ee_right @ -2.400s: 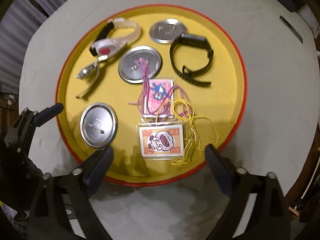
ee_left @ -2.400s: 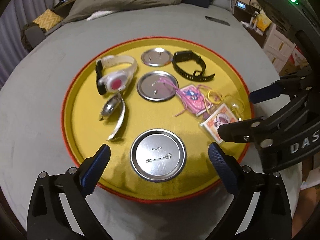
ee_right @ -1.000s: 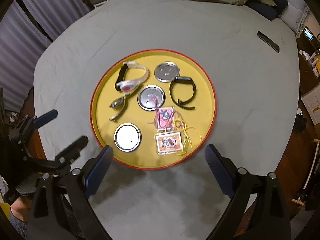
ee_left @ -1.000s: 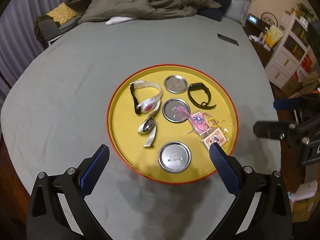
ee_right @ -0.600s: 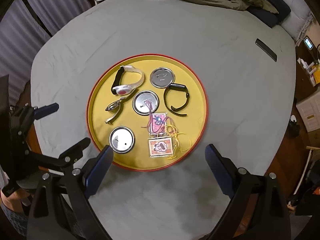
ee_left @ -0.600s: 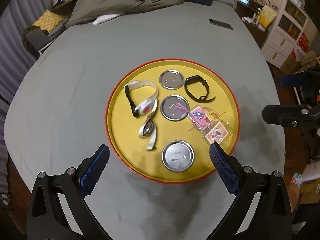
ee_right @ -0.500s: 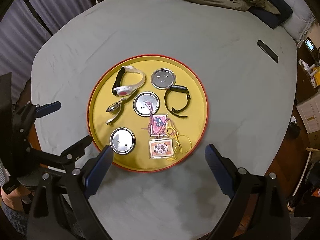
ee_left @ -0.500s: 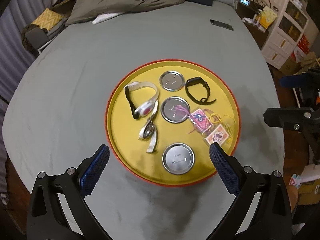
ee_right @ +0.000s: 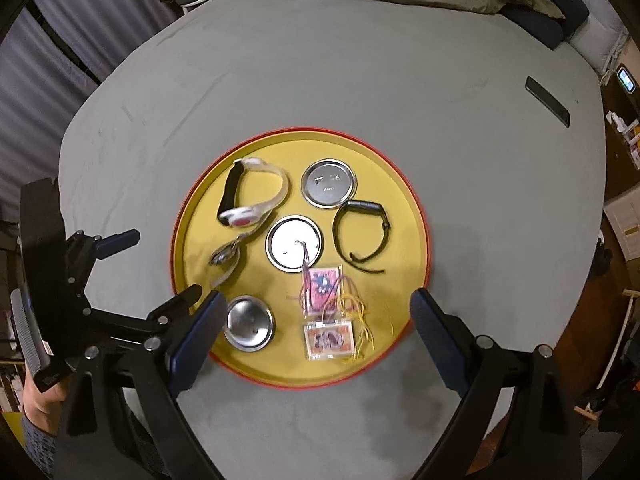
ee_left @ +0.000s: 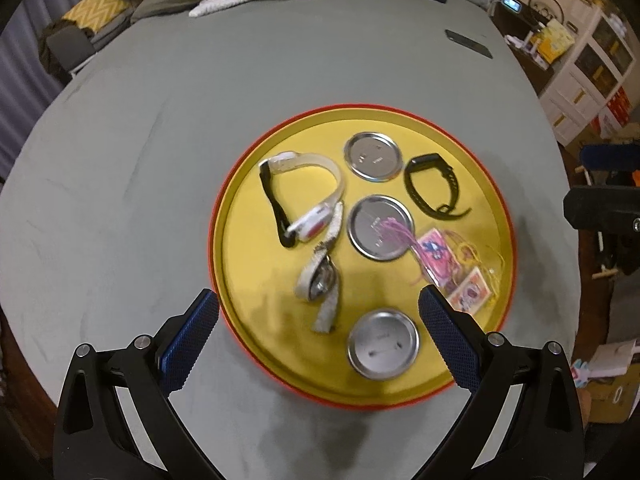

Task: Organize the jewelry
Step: 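Lower the left tool to the white headphones while the right tool lowers to the black smartwatch, then close the left tool on the headphones band while the right tool grips the black watch band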

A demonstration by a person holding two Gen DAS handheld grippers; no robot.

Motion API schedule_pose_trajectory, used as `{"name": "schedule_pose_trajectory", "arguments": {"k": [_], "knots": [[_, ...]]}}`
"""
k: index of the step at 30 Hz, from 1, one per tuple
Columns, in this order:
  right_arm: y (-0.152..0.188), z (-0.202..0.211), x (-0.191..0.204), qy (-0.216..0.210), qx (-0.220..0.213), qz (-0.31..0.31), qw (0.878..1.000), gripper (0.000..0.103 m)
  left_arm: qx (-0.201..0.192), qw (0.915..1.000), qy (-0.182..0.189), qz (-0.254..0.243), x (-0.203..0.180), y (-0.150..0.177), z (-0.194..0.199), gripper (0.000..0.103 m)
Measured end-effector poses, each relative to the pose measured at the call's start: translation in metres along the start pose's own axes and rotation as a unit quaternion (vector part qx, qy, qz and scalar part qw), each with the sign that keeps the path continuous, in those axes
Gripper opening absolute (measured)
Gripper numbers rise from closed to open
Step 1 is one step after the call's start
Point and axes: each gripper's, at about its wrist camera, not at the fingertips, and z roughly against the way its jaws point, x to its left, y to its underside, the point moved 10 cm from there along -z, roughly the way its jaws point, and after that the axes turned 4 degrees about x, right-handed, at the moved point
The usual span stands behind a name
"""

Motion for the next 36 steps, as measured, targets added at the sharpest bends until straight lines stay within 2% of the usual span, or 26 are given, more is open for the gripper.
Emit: {"name": "schedule_pose_trajectory", "arguments": {"k": [10,14,20,22,23,25,30,32,36], "knots": [[-0.029,-0.044,-0.02,-0.019,-0.002,-0.031,0.999,0.089,0.013,0.9994,0.026,0.021,0.016,-0.034,-0.042,0.098],[-0.041,-0.062,-0.026,-0.025,-0.002,-0.047,0.999,0.089,0.021,0.9982,0.029,0.047,0.029,-0.05,-0.062,0.097],[-0.052,-0.09,-0.037,-0.027,0.002,-0.066,0.997,0.089,0.034,0.9929,0.07,0.09,0.033,-0.063,-0.088,0.097],[-0.052,-0.101,-0.041,-0.026,0.007,-0.071,0.997,0.088,0.034,0.993,0.071,0.088,0.032,-0.063,-0.095,0.097],[-0.052,-0.105,-0.042,-0.027,0.01,-0.072,0.997,0.085,0.035,0.9935,0.068,0.084,0.032,-0.064,-0.1,0.097],[-0.05,-0.114,-0.045,-0.027,0.019,-0.078,0.996,0.065,0.039,0.9941,0.061,0.08,0.032,-0.064,-0.106,0.097],[-0.046,-0.132,-0.054,-0.032,0.036,-0.092,0.995,0.062,0.04,0.9939,0.059,0.084,0.035,-0.065,-0.118,0.096],[-0.046,-0.136,-0.058,-0.031,0.039,-0.096,0.994,0.054,0.04,0.9941,0.055,0.084,0.036,-0.065,-0.123,0.092],[-0.048,-0.136,-0.065,-0.019,0.034,-0.099,0.994,0.039,0.034,0.9922,0.072,0.096,0.035,-0.07,-0.125,0.084]]}}
